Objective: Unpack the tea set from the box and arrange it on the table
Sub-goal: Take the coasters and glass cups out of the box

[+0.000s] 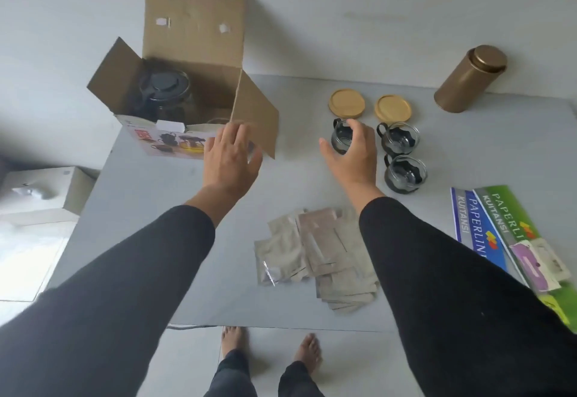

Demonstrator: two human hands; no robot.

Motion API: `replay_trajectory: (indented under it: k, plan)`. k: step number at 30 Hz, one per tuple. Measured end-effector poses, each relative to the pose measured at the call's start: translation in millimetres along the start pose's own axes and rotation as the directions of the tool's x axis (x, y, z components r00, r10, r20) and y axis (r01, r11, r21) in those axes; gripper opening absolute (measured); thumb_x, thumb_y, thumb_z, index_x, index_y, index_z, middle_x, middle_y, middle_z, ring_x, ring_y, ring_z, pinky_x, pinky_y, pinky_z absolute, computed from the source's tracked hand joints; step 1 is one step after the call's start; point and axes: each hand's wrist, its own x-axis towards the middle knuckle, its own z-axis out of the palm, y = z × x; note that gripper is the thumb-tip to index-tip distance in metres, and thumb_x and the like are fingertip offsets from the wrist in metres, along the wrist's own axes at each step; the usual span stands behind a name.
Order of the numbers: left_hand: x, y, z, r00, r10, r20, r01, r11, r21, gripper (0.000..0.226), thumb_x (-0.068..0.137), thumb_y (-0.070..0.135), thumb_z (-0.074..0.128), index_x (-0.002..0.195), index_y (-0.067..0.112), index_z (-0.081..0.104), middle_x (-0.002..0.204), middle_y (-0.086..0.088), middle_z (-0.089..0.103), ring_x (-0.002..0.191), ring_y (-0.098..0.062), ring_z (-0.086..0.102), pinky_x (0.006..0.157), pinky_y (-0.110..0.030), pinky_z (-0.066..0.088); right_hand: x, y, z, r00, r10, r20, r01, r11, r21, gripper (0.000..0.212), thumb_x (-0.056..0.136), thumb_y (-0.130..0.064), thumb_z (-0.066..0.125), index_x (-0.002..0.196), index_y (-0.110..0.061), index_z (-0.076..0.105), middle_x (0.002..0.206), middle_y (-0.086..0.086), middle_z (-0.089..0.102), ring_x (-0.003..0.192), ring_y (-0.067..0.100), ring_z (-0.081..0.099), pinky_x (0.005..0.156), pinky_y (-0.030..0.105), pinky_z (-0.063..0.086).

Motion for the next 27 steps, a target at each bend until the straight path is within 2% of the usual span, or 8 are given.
replay_trajectory:
  k: [4, 7, 10, 14, 17, 21, 24, 27]
  plan:
    - [22.4, -51.3, -22.0, 0.992, -0.126, 0.024, 0.123, 0.986, 0.113, 0.052, 0.095, 0.038, 0.047, 0.14, 0.013, 0.038, 0.153, -0.004, 0.027, 0.146, -0.023, 0.016, 0.116, -0.046, 0.017, 9.2, -56.7, 35.8, 0.989, -0.087, 0.117, 0.088, 0.996, -0.003, 0.051, 0.082, -0.033, 0.069, 0.124, -0.007, 0.054, 0.122, 0.01, 0.052, 0.115, 0.022, 0.05, 0.085, 0.016, 0.031]
    - [40.9, -95.3, -34.1, 0.961, -0.238, 0.138, 0.201, 0.949, 0.242, 0.076, 0.094, 0.058, 0.034, 0.151, 0.011, 0.016, 0.161, -0.006, 0.001, 0.149, -0.024, -0.009, 0.118, -0.052, 0.0, 22.2, -96.2, 66.3, 0.958, -0.151, 0.245, 0.164, 0.986, -0.034, 0.046, 0.083, -0.035, 0.067, 0.119, -0.009, 0.057, 0.119, 0.008, 0.054, 0.111, 0.021, 0.052, 0.085, 0.019, 0.033]
    - [57.8, -124.7, -39.9, 0.928, -0.276, 0.25, 0.179, 0.919, 0.35, 0.104, 0.08, 0.082, 0.02, 0.154, 0.011, 0.0, 0.161, -0.008, -0.011, 0.147, -0.027, -0.017, 0.116, -0.054, -0.004, 36.5, -128.5, 94.1, 0.913, -0.218, 0.346, 0.264, 0.96, -0.092, 0.042, 0.084, -0.034, 0.065, 0.117, -0.008, 0.058, 0.118, 0.008, 0.056, 0.11, 0.022, 0.053, 0.088, 0.024, 0.038]
    - [71.3, -137.9, -35.2, 0.887, -0.291, 0.36, 0.159, 0.922, 0.353, 0.117, 0.07, 0.09, 0.011, 0.153, 0.011, -0.008, 0.16, -0.009, -0.013, 0.147, -0.027, -0.015, 0.118, -0.055, -0.004, 60.0, -154.2, 129.2, 0.843, -0.256, 0.473, 0.383, 0.903, -0.194, 0.035, 0.082, -0.033, 0.066, 0.111, -0.014, 0.062, 0.112, 0.005, 0.06, 0.103, 0.023, 0.057, 0.088, 0.033, 0.048]
    - [73.9, -140.0, -32.2, 0.884, -0.276, 0.378, 0.137, 0.924, 0.357, 0.116, 0.07, 0.09, 0.01, 0.153, 0.012, -0.011, 0.16, -0.009, -0.013, 0.148, -0.028, -0.015, 0.117, -0.054, -0.006, 75.1, -167.1, 153.1, 0.721, -0.159, 0.674, 0.487, 0.809, -0.33, 0.042, 0.08, -0.033, 0.071, 0.117, -0.016, 0.061, 0.114, 0.005, 0.061, 0.104, 0.027, 0.058, 0.085, 0.033, 0.049]
    - [74.6, -141.4, -33.1, 0.869, -0.267, 0.417, 0.118, 0.929, 0.35, 0.118, 0.068, 0.091, 0.011, 0.152, 0.012, -0.014, 0.16, -0.009, -0.017, 0.147, -0.028, -0.018, 0.116, -0.053, -0.008, 81.0, -185.3, 165.1, 0.547, 0.082, 0.833, 0.659, 0.572, -0.489, 0.046, 0.084, -0.024, 0.069, 0.127, -0.015, 0.055, 0.117, 0.011, 0.06, 0.1, 0.03, 0.059, 0.068, 0.031, 0.043]
    - [74.3, -142.3, -34.3, 0.868, -0.253, 0.427, 0.103, 0.934, 0.343, 0.117, 0.069, 0.091, 0.012, 0.152, 0.012, -0.016, 0.159, -0.009, -0.018, 0.146, -0.029, -0.019, 0.116, -0.054, -0.007, 81.5, -190.9, 164.2, 0.501, 0.152, 0.852, 0.732, 0.45, -0.511, 0.045, 0.086, -0.015, 0.063, 0.13, -0.015, 0.052, 0.113, 0.01, 0.06, 0.089, 0.028, 0.057, 0.056, 0.03, 0.039]
    - [72.9, -142.5, -34.5, 0.872, -0.242, 0.425, 0.091, 0.934, 0.345, 0.117, 0.068, 0.091, 0.009, 0.151, 0.012, -0.018, 0.159, -0.01, -0.019, 0.146, -0.029, -0.02, 0.116, -0.054, -0.007, 80.6, -189.4, 167.8, 0.448, 0.17, 0.878, 0.786, 0.392, -0.477, 0.048, 0.087, -0.011, 0.059, 0.133, -0.014, 0.046, 0.113, 0.01, 0.058, 0.087, 0.027, 0.053, 0.064, 0.033, 0.041]
